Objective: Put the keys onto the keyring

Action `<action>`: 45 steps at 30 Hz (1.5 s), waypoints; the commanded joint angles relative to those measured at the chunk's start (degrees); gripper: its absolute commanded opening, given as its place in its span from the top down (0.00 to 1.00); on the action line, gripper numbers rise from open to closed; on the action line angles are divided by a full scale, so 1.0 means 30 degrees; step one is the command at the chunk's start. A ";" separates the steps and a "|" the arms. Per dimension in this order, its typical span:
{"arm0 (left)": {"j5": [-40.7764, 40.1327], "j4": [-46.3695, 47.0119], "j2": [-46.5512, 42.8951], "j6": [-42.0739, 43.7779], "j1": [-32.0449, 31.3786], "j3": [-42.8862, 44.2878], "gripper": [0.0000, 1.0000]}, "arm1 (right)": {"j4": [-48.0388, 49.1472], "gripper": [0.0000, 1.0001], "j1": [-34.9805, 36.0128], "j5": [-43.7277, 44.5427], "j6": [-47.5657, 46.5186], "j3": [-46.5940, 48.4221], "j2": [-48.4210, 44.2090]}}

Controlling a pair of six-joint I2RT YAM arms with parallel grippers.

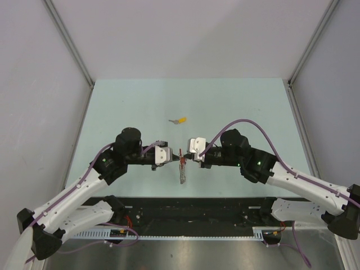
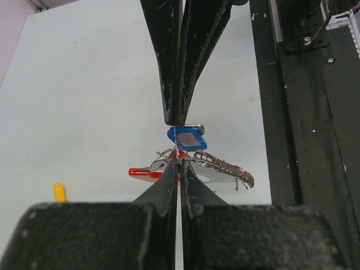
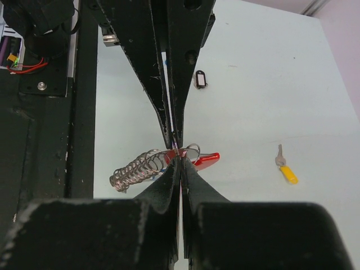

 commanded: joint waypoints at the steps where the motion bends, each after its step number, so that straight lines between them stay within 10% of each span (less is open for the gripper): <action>1: 0.1304 0.1493 -0.0246 0.0231 -0.0501 0.0216 1.00 | 0.0900 1.00 -0.0076 -0.0820 0.0357 0.1058 0.0562; 45: 0.0453 0.2518 -0.0158 -0.0678 -0.0501 -0.0223 1.00 | -0.0976 1.00 -0.0896 -0.0644 0.0650 0.0883 -0.1108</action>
